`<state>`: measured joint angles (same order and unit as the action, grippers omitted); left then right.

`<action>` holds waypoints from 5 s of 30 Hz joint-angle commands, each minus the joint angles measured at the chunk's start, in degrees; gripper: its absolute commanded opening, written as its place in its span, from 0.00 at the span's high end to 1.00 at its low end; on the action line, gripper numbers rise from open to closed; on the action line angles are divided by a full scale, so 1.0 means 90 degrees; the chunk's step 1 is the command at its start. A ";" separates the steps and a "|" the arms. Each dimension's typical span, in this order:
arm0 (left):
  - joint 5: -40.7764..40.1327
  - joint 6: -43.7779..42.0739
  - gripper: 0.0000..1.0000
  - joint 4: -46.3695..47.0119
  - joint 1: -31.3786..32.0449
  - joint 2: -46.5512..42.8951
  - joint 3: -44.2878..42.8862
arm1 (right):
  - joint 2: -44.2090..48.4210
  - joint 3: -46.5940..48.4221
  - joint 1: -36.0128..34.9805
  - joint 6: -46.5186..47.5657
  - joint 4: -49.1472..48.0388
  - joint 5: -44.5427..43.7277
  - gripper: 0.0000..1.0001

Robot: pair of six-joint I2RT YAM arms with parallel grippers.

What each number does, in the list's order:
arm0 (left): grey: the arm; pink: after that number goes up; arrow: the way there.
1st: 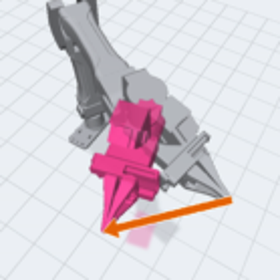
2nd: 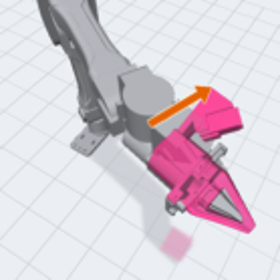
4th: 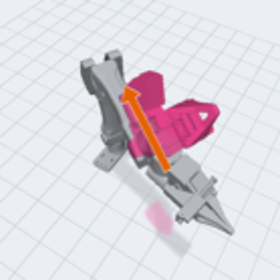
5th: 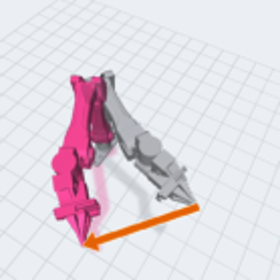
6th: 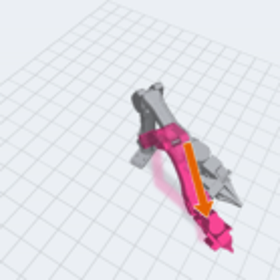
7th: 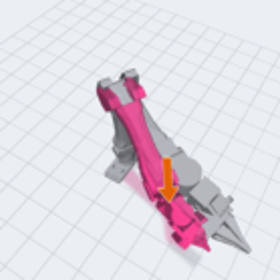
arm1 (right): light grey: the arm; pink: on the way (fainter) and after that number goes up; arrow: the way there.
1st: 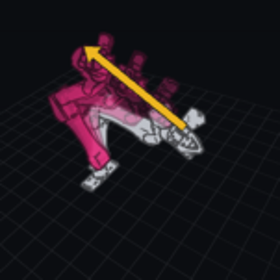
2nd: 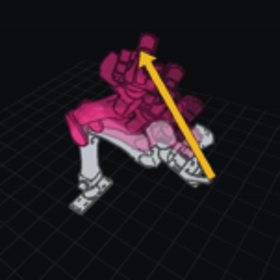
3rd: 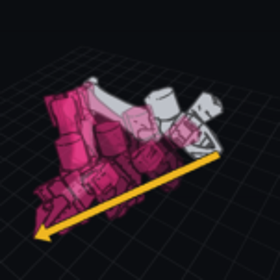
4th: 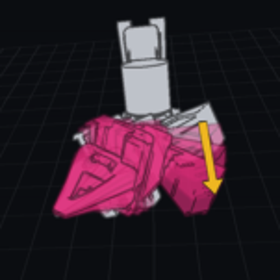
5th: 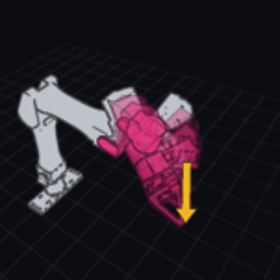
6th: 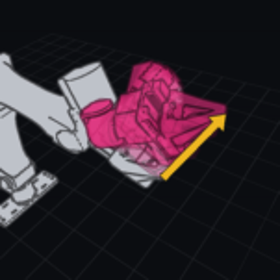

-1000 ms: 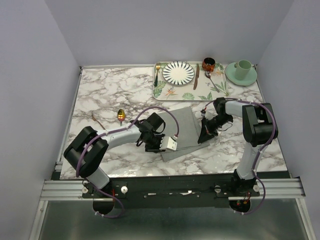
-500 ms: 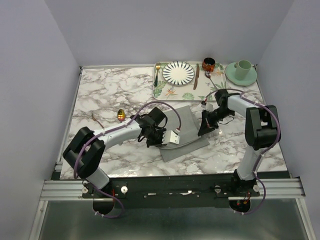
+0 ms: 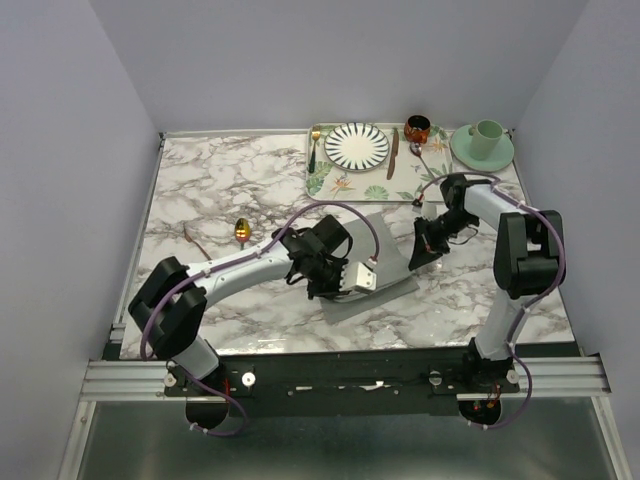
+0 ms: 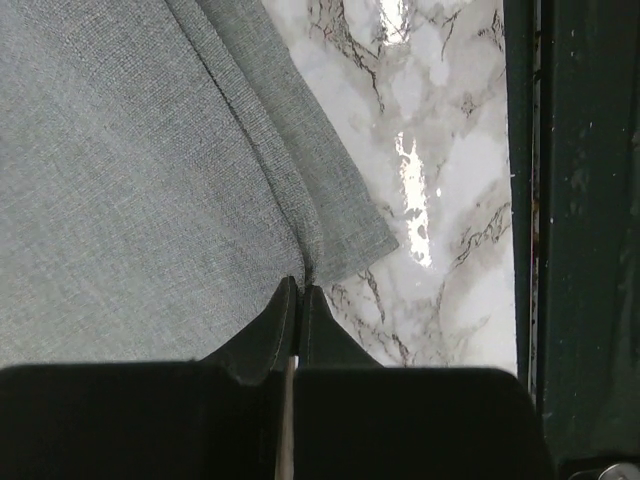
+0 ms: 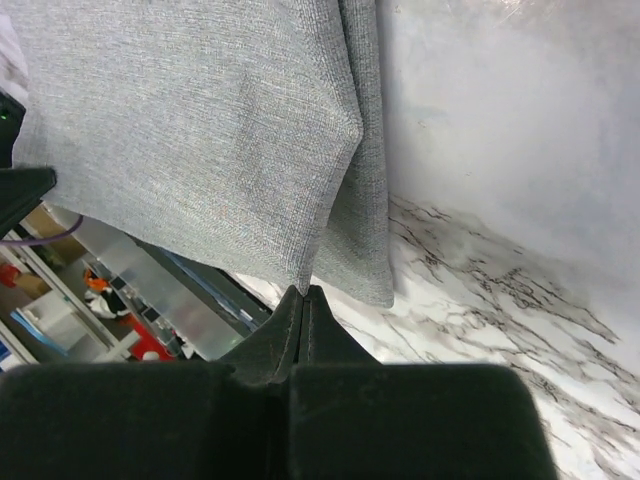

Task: Fold the napkin into a case and place the utensils inside
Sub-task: Smooth out the square-folded napkin at the center of the board.

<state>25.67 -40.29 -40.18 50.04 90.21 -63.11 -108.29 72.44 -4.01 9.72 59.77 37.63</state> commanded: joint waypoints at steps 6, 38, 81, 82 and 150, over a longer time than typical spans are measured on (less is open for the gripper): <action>-0.0069 0.0609 1.00 0.0675 0.0114 0.0747 0.0440 | -0.0721 -0.0217 0.0006 0.0112 -0.0293 -0.0226 0.99; 0.0068 0.0766 1.00 0.0480 0.0290 0.0786 0.0440 | -0.0624 -0.0374 -0.0004 0.0229 -0.0098 -0.0558 0.99; 0.0046 0.3824 0.01 0.1939 -0.2914 -0.1743 -0.0457 | -0.0576 -0.0617 -0.0267 0.0249 -0.0323 -0.0089 0.53; 0.0483 0.3745 0.01 0.1800 -0.2914 -0.1714 -0.0458 | -0.0517 -0.0705 -0.0267 0.0278 -0.0313 -0.0128 0.53; 0.0291 0.3656 0.20 0.2014 -0.2191 -0.1342 0.0928 | -0.0605 -0.0678 -0.0238 0.0463 0.0204 -0.0792 0.98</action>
<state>28.53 -9.47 -21.45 30.61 76.34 -53.60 -113.27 64.64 -6.07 12.93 62.17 31.83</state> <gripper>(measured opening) 0.801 0.012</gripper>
